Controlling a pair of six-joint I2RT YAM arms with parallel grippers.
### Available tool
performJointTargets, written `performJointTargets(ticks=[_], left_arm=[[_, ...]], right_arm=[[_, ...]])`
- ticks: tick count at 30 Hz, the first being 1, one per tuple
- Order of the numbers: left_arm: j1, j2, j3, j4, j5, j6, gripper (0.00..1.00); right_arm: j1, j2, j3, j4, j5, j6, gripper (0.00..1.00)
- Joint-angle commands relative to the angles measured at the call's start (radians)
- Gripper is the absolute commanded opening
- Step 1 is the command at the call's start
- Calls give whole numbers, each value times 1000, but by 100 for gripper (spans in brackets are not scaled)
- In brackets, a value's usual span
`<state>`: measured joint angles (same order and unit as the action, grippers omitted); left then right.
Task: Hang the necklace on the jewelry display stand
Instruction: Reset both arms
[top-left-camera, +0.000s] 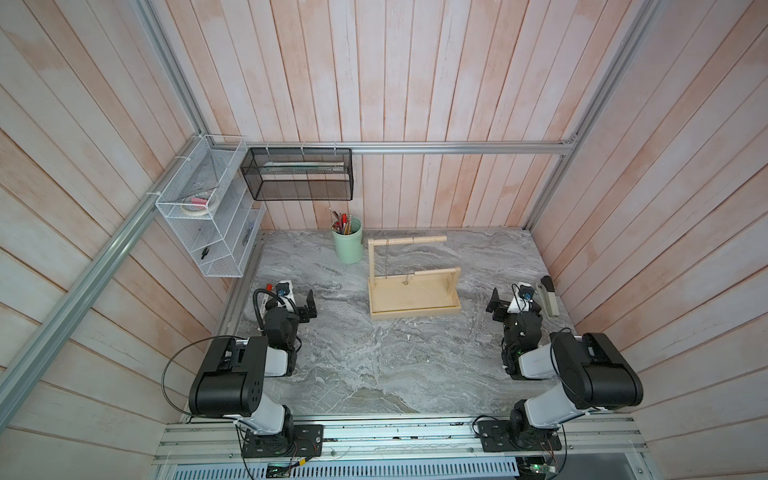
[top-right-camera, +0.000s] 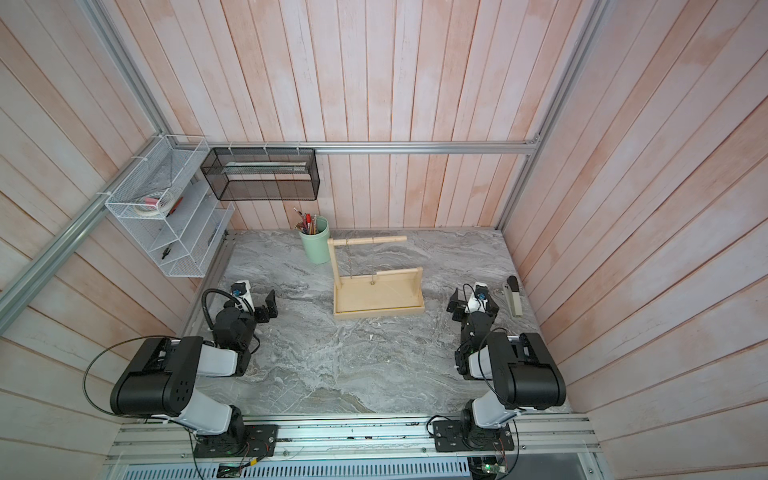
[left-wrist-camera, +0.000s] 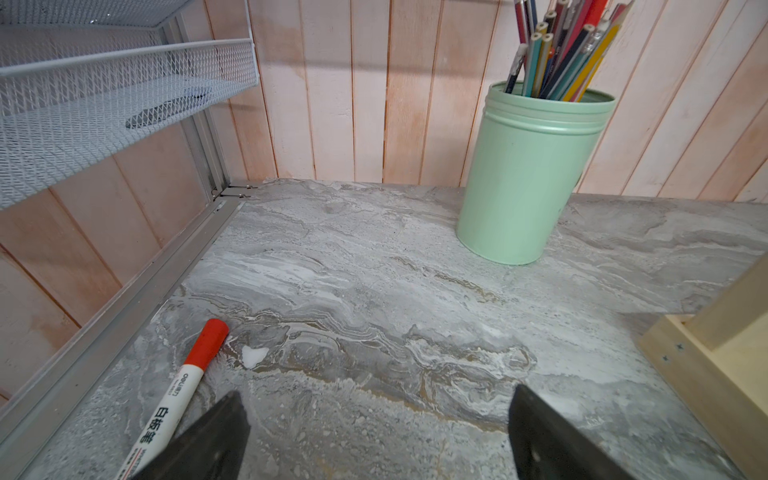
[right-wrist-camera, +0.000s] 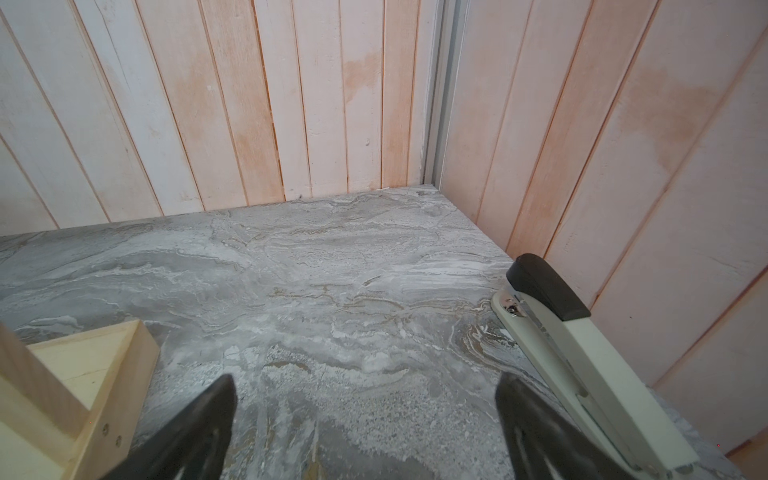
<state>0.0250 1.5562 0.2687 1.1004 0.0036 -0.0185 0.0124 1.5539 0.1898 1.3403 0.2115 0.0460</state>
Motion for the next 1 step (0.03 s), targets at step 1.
performJointTargets(ticks=[1], left_arm=[[0,3,6,65,18,11,100]], right_arm=[[7,9,4,36,-19,-26,98]])
